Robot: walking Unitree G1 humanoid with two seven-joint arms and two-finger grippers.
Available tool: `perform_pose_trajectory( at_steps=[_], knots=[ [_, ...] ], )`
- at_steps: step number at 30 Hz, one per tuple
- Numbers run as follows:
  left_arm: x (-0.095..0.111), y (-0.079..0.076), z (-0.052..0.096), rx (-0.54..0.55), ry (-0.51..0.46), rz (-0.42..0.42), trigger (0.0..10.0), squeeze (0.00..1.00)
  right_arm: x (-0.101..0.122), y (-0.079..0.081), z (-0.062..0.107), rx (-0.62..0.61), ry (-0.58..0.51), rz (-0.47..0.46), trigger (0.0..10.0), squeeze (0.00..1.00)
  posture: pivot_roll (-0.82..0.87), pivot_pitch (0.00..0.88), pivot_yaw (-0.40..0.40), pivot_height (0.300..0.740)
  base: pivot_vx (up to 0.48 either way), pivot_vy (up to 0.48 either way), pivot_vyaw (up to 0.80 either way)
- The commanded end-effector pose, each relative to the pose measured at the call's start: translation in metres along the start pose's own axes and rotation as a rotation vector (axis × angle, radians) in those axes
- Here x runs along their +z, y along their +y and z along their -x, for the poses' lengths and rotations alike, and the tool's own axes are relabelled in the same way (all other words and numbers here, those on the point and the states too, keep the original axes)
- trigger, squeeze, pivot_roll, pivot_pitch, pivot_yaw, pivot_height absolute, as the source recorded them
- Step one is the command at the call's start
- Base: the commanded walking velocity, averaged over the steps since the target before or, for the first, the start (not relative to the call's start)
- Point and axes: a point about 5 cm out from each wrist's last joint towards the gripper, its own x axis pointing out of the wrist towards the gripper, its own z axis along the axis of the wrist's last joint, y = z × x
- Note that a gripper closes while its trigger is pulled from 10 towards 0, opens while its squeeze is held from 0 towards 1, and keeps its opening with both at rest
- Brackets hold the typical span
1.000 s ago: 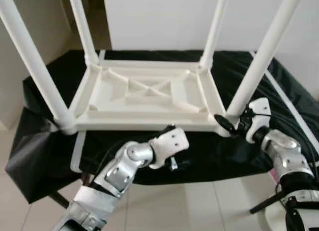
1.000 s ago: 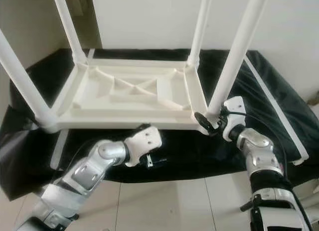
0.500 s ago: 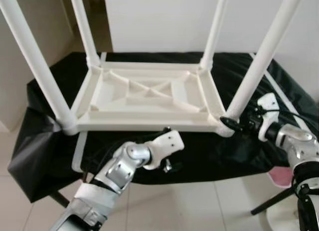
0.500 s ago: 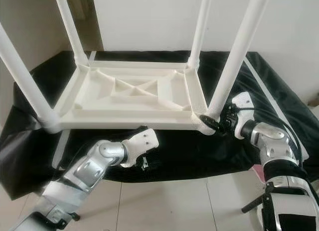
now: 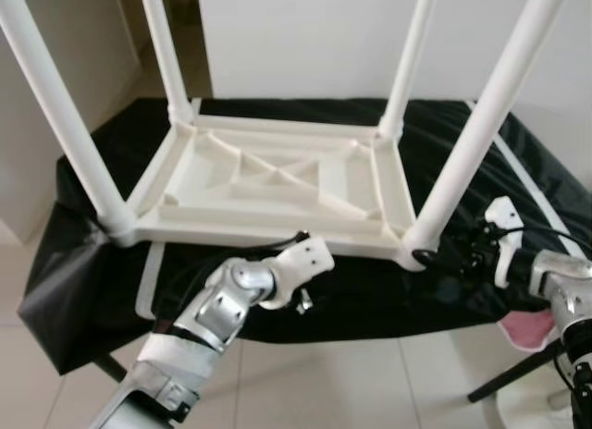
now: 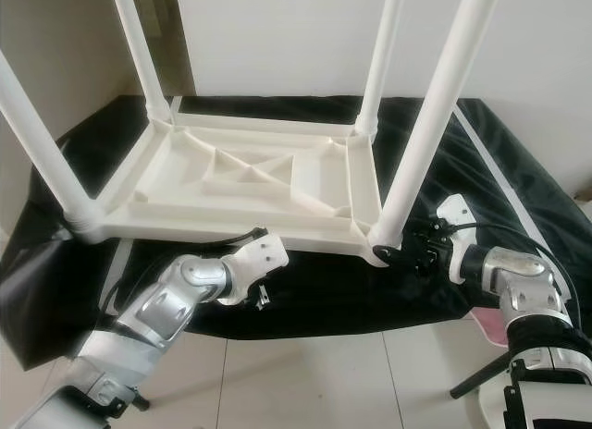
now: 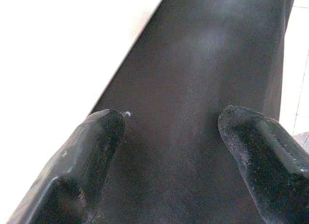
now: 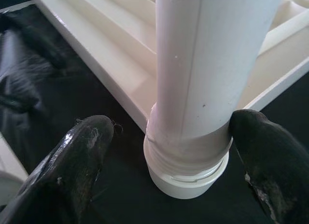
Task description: Building children table
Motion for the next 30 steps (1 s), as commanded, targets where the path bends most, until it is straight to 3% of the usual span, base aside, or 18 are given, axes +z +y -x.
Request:
perform_pose_trajectory(
  at_steps=[1, 8, 10, 17, 20, 30],
  knots=[
    [0.0, 0.006, 0.0, 0.087, 0.012, 0.007, 10.0, 0.0, -0.011, 0.008, -0.004, 0.052, 0.049, -0.024, 10.0, 0.0, -0.05, 0.0, -0.005, 0.74, 0.0, 0.0, 0.0],
    [0.017, -0.001, 0.006, 0.006, -0.111, 0.037, 10.0, 0.0, 0.006, -0.005, 0.0, -0.068, -0.047, 0.013, 10.0, 0.0, -0.06, 0.0, -0.011, 0.74, 0.0, 0.0, 0.0],
    [0.023, -0.007, 0.006, -0.046, -0.156, 0.042, 10.0, 0.0, 0.009, -0.005, -0.004, -0.053, -0.053, 0.033, 10.0, 0.0, -0.06, 0.0, -0.012, 0.74, 0.0, 0.0, 0.0],
    [0.024, -0.016, 0.004, -0.099, -0.156, -0.005, 10.0, 0.0, 0.018, -0.002, -0.023, -0.02, -0.075, 0.056, 10.0, 0.0, -0.05, 0.0, -0.017, 0.74, 0.0, 0.0, 0.0],
    [0.026, -0.018, 0.004, -0.105, -0.162, -0.003, 10.0, 0.0, 0.018, 0.007, -0.033, 0.06, -0.067, 0.061, 10.0, 0.0, -0.03, 0.0, -0.029, 0.74, 0.0, 0.0, 0.0],
    [0.026, -0.019, 0.007, -0.104, -0.159, -0.001, 10.0, 0.0, 0.01, 0.024, -0.034, 0.189, -0.055, 0.034, 10.0, 0.0, -0.02, 0.0, -0.036, 0.74, 0.0, 0.0, 0.0]
  ],
)
